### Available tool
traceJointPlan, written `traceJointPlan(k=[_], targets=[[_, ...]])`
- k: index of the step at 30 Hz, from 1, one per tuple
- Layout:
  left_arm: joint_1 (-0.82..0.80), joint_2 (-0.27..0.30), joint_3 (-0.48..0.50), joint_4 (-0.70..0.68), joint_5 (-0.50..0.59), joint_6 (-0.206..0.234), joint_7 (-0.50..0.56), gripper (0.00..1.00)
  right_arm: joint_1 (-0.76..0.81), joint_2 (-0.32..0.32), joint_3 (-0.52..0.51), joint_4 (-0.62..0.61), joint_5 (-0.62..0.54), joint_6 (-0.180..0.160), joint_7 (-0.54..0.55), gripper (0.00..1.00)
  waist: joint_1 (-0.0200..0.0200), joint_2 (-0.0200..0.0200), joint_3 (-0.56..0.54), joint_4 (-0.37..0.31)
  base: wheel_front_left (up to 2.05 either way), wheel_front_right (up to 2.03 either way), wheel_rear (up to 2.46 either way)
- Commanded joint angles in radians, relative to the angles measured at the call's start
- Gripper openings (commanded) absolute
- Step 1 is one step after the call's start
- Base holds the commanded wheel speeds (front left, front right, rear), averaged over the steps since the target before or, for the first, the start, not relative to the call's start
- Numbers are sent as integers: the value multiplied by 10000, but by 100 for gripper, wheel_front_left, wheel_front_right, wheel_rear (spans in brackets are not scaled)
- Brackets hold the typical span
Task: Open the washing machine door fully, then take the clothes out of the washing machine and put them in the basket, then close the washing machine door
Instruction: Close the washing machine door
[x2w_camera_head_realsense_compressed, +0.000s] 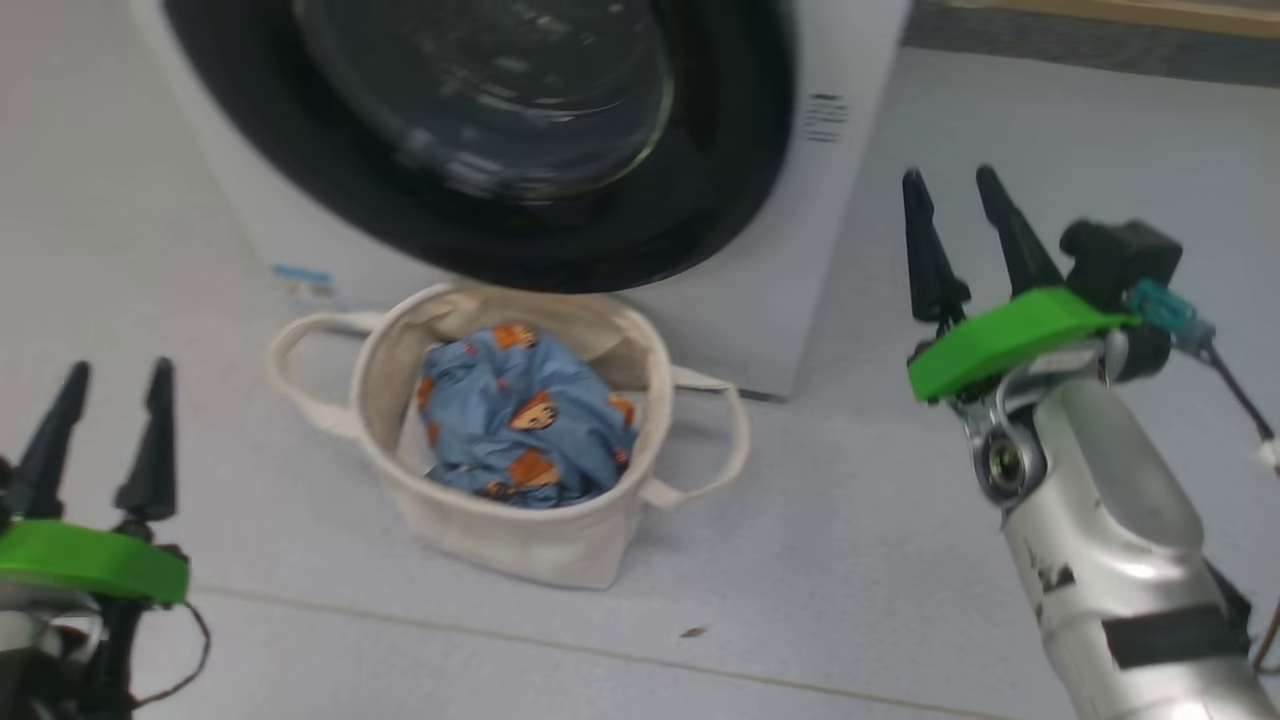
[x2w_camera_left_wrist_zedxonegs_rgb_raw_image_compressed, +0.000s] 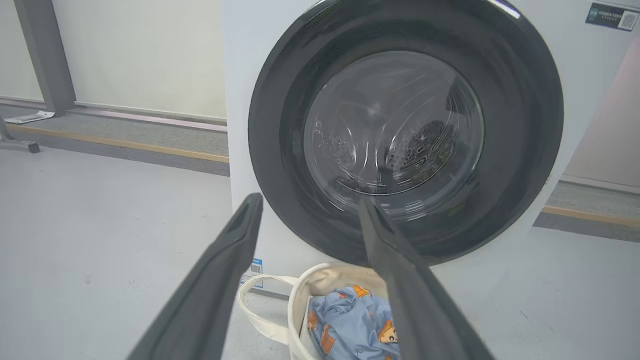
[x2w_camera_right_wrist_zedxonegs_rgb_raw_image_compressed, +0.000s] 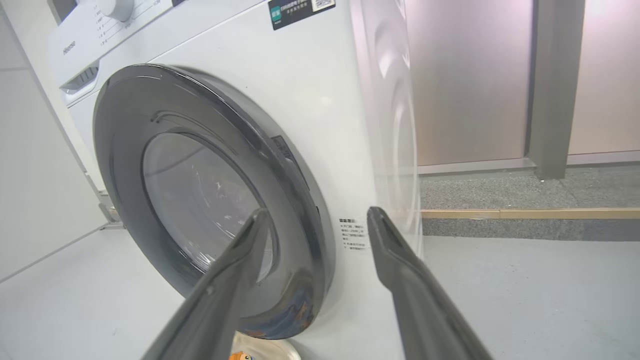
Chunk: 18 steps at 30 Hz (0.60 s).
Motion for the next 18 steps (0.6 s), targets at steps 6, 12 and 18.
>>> traceJointPlan(k=[6, 12, 18], targets=[[-148, 963, 907, -213, -329, -56, -120, 100, 795, 201, -15, -1241, -280, -4, -49, 100, 0, 0, -466, -1439, 0, 0, 0], [301, 969, 1054, -395, 63, 17, -120, 100, 1854, 201, -578, -1837, -710, -4, -49, 100, 0, 0, -755, -1825, 0, 0, 0], [794, 654, 1243, -260, -150, 72, -106, 100, 2499, 201, -824, -2141, -749, -4, -49, 100, 0, 0, -944, -1898, 0, 0, 0]])
